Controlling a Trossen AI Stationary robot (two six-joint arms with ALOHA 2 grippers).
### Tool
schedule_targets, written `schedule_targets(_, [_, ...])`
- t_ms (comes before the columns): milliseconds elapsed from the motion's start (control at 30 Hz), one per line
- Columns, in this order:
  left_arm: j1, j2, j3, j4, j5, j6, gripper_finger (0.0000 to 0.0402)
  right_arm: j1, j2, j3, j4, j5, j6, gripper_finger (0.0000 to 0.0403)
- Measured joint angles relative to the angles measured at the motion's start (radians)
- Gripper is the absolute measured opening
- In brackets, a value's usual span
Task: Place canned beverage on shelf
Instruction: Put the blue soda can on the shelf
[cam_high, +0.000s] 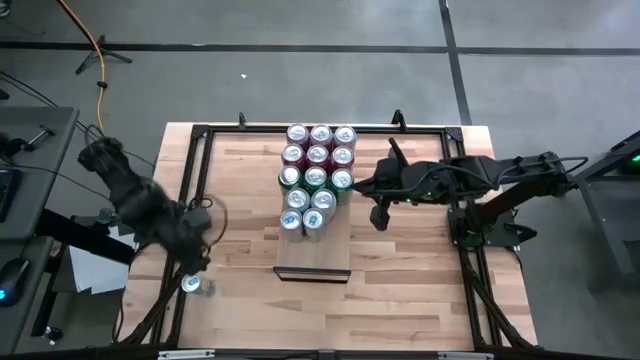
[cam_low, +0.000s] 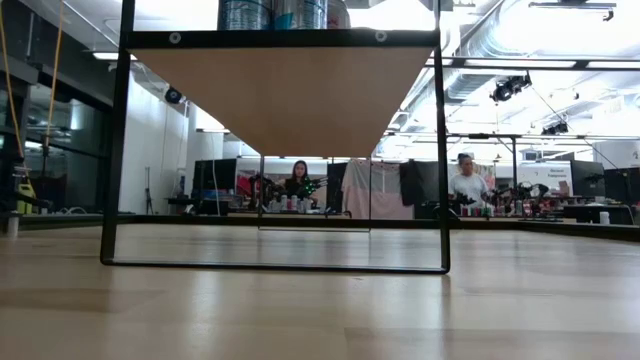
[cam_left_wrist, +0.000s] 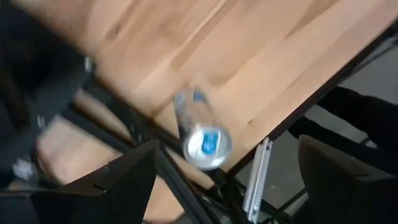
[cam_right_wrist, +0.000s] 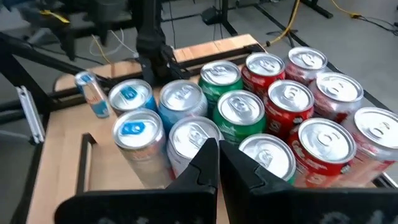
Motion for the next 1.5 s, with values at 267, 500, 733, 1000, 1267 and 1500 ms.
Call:
schedule_targets(267, [-0.291,0.081,-0.064,0.084,0.006,-0.549,0.0308,-0.035,0.0,0.0,-0.028,-0.089,-0.061,0.0])
schedule_targets(500, [-0.373,0.139,-0.131,0.206,0.002,-0.745,0.0308,-0.073,0.0,0.0,-0.067,-0.128,-0.085,0.0])
schedule_targets(733, [-0.371,0.213,-0.148,0.163,-0.037,-0.736,0.0308,-0.095,0.0,0.0,-0.084,-0.15,-0.089,0.0])
schedule_targets(1000, [-0.371,0.28,-0.148,0.155,-0.055,-0.728,0.0308,-0.095,0.0,0.0,-0.083,-0.153,-0.091,0.0])
schedule_targets(1267, [-0.37,0.335,-0.148,0.154,-0.055,-0.726,0.0308,-0.095,0.0,0.0,-0.083,-0.152,-0.089,0.0])
schedule_targets(1500, [-0.37,0.345,-0.148,0.16,-0.056,-0.716,0.0307,-0.095,0.0,0.0,-0.083,-0.152,-0.089,0.0])
